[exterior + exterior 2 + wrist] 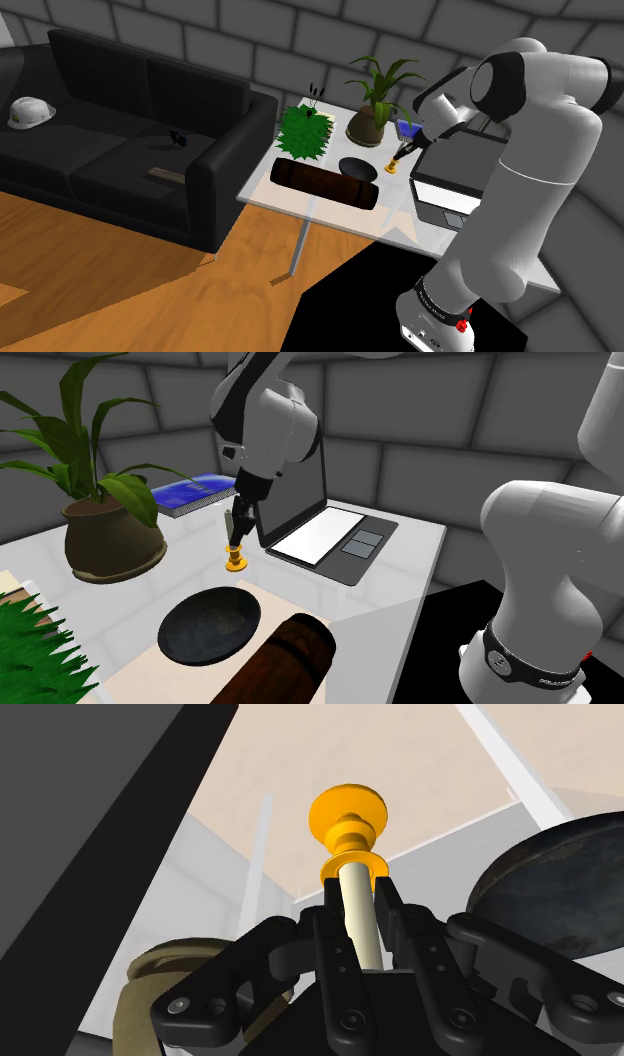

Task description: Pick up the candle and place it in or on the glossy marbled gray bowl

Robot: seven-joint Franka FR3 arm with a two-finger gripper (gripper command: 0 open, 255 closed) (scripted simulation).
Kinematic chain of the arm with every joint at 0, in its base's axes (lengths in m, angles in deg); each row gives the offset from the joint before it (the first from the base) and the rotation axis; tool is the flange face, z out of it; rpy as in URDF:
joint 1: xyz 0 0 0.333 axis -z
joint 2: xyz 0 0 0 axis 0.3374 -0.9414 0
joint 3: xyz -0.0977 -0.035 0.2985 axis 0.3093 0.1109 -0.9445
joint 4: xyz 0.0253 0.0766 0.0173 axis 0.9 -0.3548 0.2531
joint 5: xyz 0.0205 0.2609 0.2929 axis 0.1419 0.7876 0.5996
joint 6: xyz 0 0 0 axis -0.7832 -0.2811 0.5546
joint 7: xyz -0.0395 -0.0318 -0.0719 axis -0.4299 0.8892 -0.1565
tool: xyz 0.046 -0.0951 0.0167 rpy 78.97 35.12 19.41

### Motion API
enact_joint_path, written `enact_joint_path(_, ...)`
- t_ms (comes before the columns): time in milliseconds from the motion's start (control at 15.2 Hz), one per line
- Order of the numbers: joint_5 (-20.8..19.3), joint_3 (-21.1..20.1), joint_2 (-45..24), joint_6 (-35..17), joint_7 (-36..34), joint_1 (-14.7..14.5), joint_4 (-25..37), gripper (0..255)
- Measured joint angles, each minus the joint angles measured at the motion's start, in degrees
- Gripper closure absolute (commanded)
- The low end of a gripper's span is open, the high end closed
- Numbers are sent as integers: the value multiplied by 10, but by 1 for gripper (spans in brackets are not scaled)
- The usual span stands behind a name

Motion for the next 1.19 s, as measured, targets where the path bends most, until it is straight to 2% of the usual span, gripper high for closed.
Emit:
enact_joint_path(330,-74,39,44,4,-58,-39,6,255)
enact_joint_path(660,-175,72,110,0,-132,-77,8,255)
enact_joint_path(858,-239,70,150,3,-181,-80,13,255)
enact_joint_path(1188,-321,38,199,22,-246,-55,28,255)
